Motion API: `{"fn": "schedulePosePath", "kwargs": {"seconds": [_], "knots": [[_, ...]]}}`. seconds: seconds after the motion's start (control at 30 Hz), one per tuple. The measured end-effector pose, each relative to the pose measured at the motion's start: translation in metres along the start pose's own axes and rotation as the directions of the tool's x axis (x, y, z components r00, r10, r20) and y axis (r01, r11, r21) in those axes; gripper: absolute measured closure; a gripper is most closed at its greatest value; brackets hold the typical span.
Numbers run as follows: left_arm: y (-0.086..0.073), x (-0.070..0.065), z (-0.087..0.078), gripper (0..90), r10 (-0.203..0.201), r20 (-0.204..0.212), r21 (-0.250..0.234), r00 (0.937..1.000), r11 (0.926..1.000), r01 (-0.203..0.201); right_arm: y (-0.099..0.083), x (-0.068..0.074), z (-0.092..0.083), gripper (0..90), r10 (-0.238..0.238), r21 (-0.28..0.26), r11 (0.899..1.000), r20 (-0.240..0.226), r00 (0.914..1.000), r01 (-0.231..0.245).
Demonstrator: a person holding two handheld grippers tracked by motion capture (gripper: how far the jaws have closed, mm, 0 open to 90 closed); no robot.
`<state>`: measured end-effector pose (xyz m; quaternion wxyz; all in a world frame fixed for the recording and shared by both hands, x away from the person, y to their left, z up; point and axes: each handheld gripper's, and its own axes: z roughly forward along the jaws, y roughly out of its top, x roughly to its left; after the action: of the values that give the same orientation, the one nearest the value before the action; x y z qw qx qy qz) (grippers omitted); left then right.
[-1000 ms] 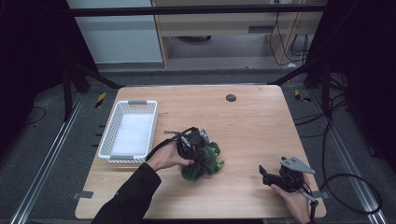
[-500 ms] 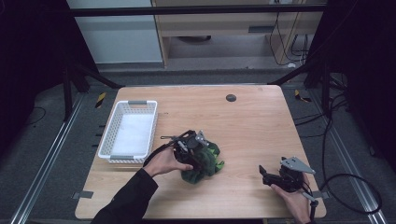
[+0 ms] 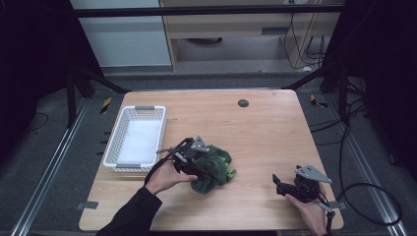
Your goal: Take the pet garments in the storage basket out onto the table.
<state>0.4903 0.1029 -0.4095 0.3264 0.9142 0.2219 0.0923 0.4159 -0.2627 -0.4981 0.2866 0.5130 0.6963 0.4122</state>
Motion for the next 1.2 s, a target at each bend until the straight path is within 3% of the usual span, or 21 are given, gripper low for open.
{"fn": "schedulePosePath", "kwargs": {"seconds": [0.23, 0.5, 0.8, 1.03, 1.2], "knots": [[-0.019, 0.002, -0.015, 20.7, -0.069, -0.027, -0.100, 0.9973, 0.9928, 0.066, 0.000, 0.000, 0.000, 5.9, 0.004, 0.001, 1.000, 0.001, 1.0000, -0.004], [-0.040, 0.001, -0.025, 21.4, -0.142, -0.058, -0.193, 0.9882, 0.9727, 0.129, 0.000, 0.000, 0.000, 5.9, 0.006, 0.000, 1.000, -0.002, 1.0000, -0.006], [-0.066, -0.003, -0.033, 21.0, -0.183, -0.093, -0.231, 0.9786, 0.9601, 0.158, 0.000, 0.000, 0.000, 5.8, 0.008, 0.002, 1.000, -0.005, 1.0000, -0.008], [-0.092, -0.005, -0.038, 22.6, -0.239, -0.123, -0.272, 0.9633, 0.9416, 0.199, 0.000, 0.000, 0.000, 5.8, 0.002, 0.003, 1.000, -0.007, 1.0000, -0.002], [-0.107, -0.005, -0.039, 24.0, -0.259, -0.136, -0.277, 0.9563, 0.9367, 0.214, 0.000, 0.001, 0.001, 5.8, -0.002, 0.002, 1.000, -0.009, 1.0000, 0.002]]}}
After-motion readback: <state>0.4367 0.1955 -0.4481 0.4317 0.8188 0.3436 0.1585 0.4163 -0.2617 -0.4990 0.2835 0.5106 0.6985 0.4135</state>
